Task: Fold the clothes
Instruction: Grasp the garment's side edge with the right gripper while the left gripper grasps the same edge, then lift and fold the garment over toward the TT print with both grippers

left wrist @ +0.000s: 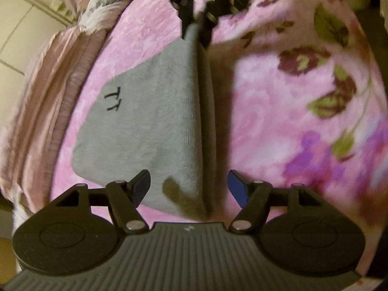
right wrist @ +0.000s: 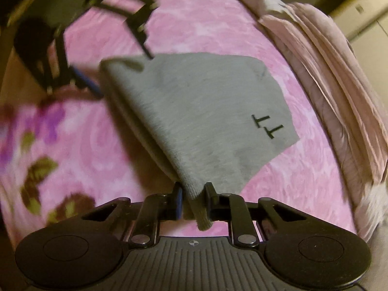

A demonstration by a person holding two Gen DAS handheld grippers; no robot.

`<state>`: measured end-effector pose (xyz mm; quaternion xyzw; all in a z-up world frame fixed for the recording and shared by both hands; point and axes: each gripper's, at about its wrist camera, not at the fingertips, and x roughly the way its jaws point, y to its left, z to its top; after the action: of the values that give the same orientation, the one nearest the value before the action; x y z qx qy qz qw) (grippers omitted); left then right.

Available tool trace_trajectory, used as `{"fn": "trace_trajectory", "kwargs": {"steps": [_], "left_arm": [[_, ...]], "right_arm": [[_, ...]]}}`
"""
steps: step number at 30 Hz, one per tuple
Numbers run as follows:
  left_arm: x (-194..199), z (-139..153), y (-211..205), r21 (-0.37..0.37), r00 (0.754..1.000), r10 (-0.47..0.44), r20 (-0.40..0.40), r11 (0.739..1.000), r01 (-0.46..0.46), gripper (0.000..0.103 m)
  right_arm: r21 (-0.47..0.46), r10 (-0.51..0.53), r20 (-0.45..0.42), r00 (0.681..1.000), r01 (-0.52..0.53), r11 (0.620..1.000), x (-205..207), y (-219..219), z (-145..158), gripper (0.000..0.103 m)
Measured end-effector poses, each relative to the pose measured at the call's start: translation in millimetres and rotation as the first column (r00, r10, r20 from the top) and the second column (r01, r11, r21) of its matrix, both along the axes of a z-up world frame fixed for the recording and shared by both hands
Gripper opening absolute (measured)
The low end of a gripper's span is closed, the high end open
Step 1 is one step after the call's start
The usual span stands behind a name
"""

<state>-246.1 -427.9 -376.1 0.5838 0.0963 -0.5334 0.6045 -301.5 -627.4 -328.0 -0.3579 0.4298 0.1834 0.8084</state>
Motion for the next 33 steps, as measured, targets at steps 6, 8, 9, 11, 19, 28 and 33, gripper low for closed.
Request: {"fn": "trace_trajectory", "kwargs": {"steps": [6,8,9,11,19,28,33], "left_arm": [[7.8,0.2,2.7,0.004,0.995,-0.045,0.086,0.999,0.045,0.052],[7.8,2.1,5.0,0.017,0.994,-0.078,0.08,0.997,0.076,0.039],[8.1,2.7,6.0,0.027,0.993,-0.097,0.074,0.995,0.095,0.026],[8.0,5.6,8.9,0.033,0.993,-0.105,0.049,0.994,0.103,0.019],[14.8,70.3,28.7,0.024,0.978,-0.12,-0.17,0.992,0.126,0.012],[-41.7,111.2,80.1,0.127,0.885,-0.025,-0.465,0.987,0.094,0.012],[-14.0,147.3,61.7,0.114,0.845,0.024,-0.535,0.993,0.044,0.012]], "right_arm": [[0.029,-0.035,-0.018,0.999,0.035,0.999,9.6,6.6,26.4,0.014],[0.016,-0.027,-0.018,0.999,0.027,1.0,9.1,8.1,26.4,0.014],[0.01,-0.023,-0.02,1.0,0.023,1.0,5.7,9.3,25.7,0.014],[-0.006,-0.002,-0.022,1.0,0.002,1.0,4.2,11.4,21.3,0.013],[0.027,0.01,-0.057,0.998,-0.009,1.0,-30.5,20.5,42.2,0.013],[0.156,0.056,-0.23,0.972,-0.02,0.988,-117.7,48.2,71.6,0.013],[0.168,0.027,-0.193,0.981,0.006,0.986,-95.3,33.5,106.3,0.013]]}}
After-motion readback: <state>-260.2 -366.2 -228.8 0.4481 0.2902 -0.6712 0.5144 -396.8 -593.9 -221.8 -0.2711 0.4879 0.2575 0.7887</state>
